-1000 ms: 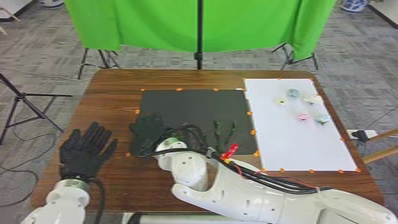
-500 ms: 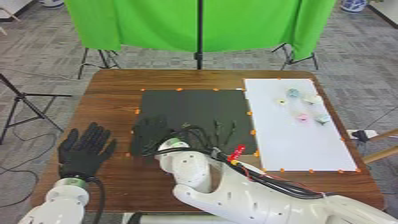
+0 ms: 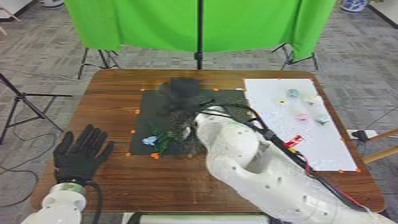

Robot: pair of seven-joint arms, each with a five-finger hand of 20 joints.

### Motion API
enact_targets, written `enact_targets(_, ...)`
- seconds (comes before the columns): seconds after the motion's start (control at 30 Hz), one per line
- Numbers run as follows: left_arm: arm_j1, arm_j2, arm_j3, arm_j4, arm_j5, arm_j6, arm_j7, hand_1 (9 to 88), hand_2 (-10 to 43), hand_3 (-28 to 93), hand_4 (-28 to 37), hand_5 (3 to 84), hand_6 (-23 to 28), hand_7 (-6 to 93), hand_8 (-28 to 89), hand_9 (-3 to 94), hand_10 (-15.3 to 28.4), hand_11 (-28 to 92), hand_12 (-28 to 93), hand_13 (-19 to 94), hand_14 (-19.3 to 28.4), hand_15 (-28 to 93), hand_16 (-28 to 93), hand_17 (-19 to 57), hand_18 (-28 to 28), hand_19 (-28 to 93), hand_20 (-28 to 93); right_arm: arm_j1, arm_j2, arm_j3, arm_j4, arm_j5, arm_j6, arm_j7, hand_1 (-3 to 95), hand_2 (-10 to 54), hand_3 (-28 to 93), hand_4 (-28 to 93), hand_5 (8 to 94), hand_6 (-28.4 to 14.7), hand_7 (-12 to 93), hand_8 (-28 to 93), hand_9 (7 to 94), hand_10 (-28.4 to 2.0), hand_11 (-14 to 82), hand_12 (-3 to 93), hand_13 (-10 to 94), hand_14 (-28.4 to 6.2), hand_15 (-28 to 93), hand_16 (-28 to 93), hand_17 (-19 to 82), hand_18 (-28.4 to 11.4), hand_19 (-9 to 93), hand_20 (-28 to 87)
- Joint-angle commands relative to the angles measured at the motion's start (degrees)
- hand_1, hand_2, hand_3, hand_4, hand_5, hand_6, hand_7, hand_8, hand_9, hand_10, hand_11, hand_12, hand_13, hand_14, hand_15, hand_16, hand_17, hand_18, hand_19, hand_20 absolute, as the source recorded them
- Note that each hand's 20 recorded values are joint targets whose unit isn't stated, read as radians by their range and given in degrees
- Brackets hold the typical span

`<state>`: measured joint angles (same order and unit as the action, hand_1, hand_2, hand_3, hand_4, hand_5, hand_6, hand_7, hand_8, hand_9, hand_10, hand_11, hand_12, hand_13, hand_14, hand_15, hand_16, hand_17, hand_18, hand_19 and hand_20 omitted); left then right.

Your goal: Arrange flowers

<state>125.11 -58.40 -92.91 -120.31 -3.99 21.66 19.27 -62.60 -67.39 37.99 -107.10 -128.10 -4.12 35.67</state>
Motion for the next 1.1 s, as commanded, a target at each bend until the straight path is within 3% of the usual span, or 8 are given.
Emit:
enact_targets(0.03,4.05,-0.91,-0.29,-0.1,0.68,-1.68,0.89,25.8,12.0,77,-28.3,42.4,8.1,19.5,-11,35.0,14.7,29,12,26,14.3,49,-6,-6.2,14.2,39,19,-7.87,18.19,13.34,2.62,-9.01,1.78,6.87,46.6,-9.5,78,-28,48.2,-10.8,12,-9,38.1,-26.6,12.0,17.0,28,-25.1,53,10,21,-28.0,75,26)
enact_targets(0.13,4.6,-1.18,-0.33,-0.64,0.88,0.1,1.19,25.9,12.2,76,-28.3,42.5,8.0,19.4,-11,35.2,14.7,29,12,27,14.3,49,-6,-6.2,14.3,39,19,-13.71,21.54,20.2,2.11,-6.42,-0.03,6.99,47.5,-9.5,79,-28,48.2,-10.7,12,-9,38.1,-26.4,12.1,16.9,27,-24.9,51,9,19,-27.6,74,25)
enact_targets(0.47,5.34,-1.15,0.07,-0.94,0.54,0.31,2.14,26.0,12.5,76,-28.3,42.9,8.1,19.0,-10,35.7,14.7,29,12,27,14.4,48,-6,-6.3,14.4,40,19,-21.53,24.52,26.86,5.23,-5.35,-5.75,6.34,50.4,-9.5,80,-28,47.6,-8.8,14,-10,39.2,-23.6,12.9,16.7,29,-22.4,49,9,18,-25.9,71,22)
enact_targets(0.67,5.15,-1.43,0.39,-0.39,0.08,-1.34,2.35,25.9,12.5,76,-28.3,42.9,8.2,19.0,-10,35.8,14.7,29,12,27,14.5,49,-6,-6.3,14.4,40,19,-20.11,24.23,24.15,9.76,-6.4,-4.98,4.23,50.8,-9.5,78,-28,48.1,-6.8,16,-10,42.7,-20.4,13.5,16.2,39,-18.1,47,11,21,-24.7,71,21)
enact_targets(0.8,5.09,-1.62,0.26,-0.27,0.35,-1.4,2.14,25.9,12.2,77,-28.3,42.9,8.1,18.9,-10,35.8,14.8,29,12,27,14.4,49,-6,-6.3,14.4,40,19,-20.1,23.65,23.54,10.78,-6.15,-3.51,4.03,57.0,-9.5,71,-28,56.9,-3.1,19,-11,59.6,-16.1,20.8,18.7,55,-11.7,48,27,28,-23.6,78,27)
enact_targets(0.87,5.02,-1.69,0.21,-0.27,0.34,-1.33,2.08,25.9,12.2,77,-28.3,42.9,8.1,18.9,-10,35.9,14.7,29,12,27,14.5,48,-6,-6.3,14.5,39,19,-20.32,23.59,23.13,11.07,-6.38,-2.21,3.8,60.2,-9.5,65,-28,61.7,-2.1,22,-6,67.7,-14.1,17.4,27.9,60,-9.1,45,34,30,-23.2,78,30)
enact_targets(0.97,5.08,-1.74,0.25,-0.25,0.33,-1.34,1.95,25.9,12.2,77,-28.3,42.9,8.1,18.8,-10,35.9,14.7,29,12,27,14.4,48,-6,-6.3,14.5,39,19,-20.87,23.9,22.7,10.94,-7.57,0.19,3.77,64.0,-8.0,54,-28,68.3,-1.4,32,10,77.2,-12.0,11.9,39.2,65,-8.3,44,36,31,-22.3,78,34)
enact_targets(1.1,5.58,-1.7,0.09,-0.32,0.09,-1.25,2.13,25.9,12.2,77,-28.3,42.9,8.1,18.8,-10,36.0,14.8,29,12,27,14.5,48,-6,-6.3,14.5,39,19,-20.63,24.24,22.11,9.81,-8.63,3.94,3.22,67.2,-4.9,49,-28,69.4,-1.1,36,14,79.4,-11.1,11.4,41.0,66,-8.0,44,37,31,-21.5,78,36)
